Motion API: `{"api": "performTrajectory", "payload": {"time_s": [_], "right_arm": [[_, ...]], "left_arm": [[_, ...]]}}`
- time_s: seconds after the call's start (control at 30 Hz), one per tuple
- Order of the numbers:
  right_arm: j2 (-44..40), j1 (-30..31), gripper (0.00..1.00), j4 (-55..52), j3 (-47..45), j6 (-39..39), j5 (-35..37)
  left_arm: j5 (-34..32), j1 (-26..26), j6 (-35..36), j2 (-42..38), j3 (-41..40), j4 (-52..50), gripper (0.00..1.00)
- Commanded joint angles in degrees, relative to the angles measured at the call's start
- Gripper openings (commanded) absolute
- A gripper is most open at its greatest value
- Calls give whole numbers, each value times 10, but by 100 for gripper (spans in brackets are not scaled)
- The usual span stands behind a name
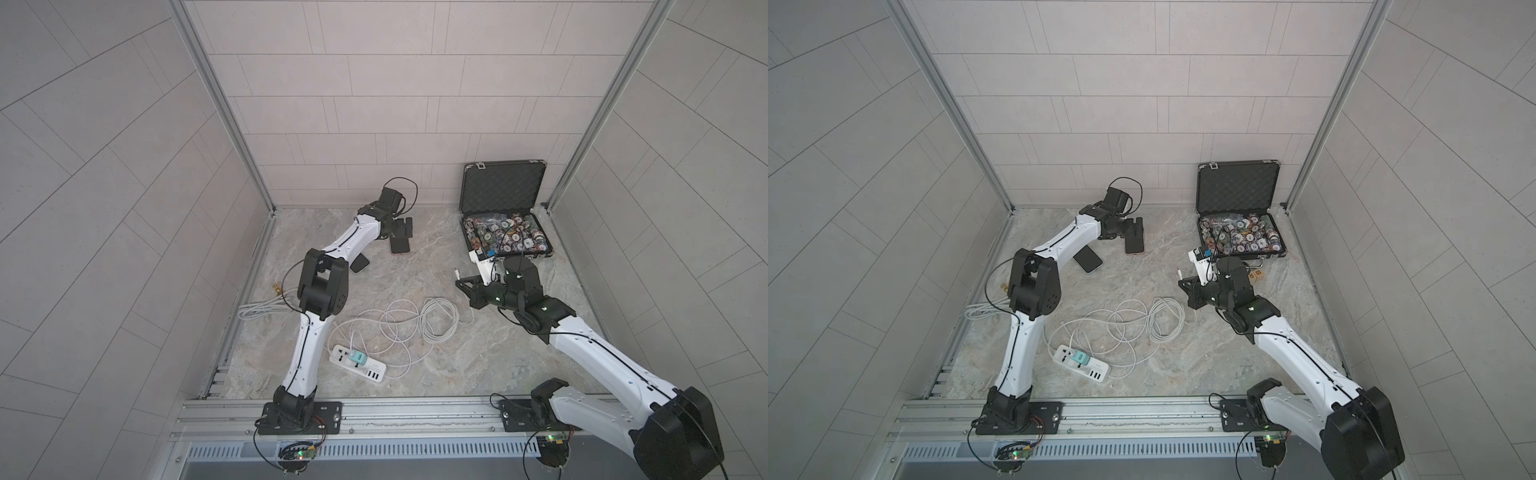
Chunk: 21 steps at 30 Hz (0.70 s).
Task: Plug the charging cable into the phone
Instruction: Pick up the phone at the center of the board.
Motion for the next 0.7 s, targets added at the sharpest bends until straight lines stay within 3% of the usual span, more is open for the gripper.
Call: {"api": "performTrajectory", "payload": {"time_s": [0.0,0.23,0.67], "right_arm": [[-17,4,3,-6,-3,-1,14],[-25,8,2,-7,-13,15,10],[-46,15,2,10,-32,41,2]], "left_arm": [[-89,-20,6,35,46,-79,100],[-133,-31,-29,85,98,-94,100],[-105,-29,-51,160,160,-114,100]]}}
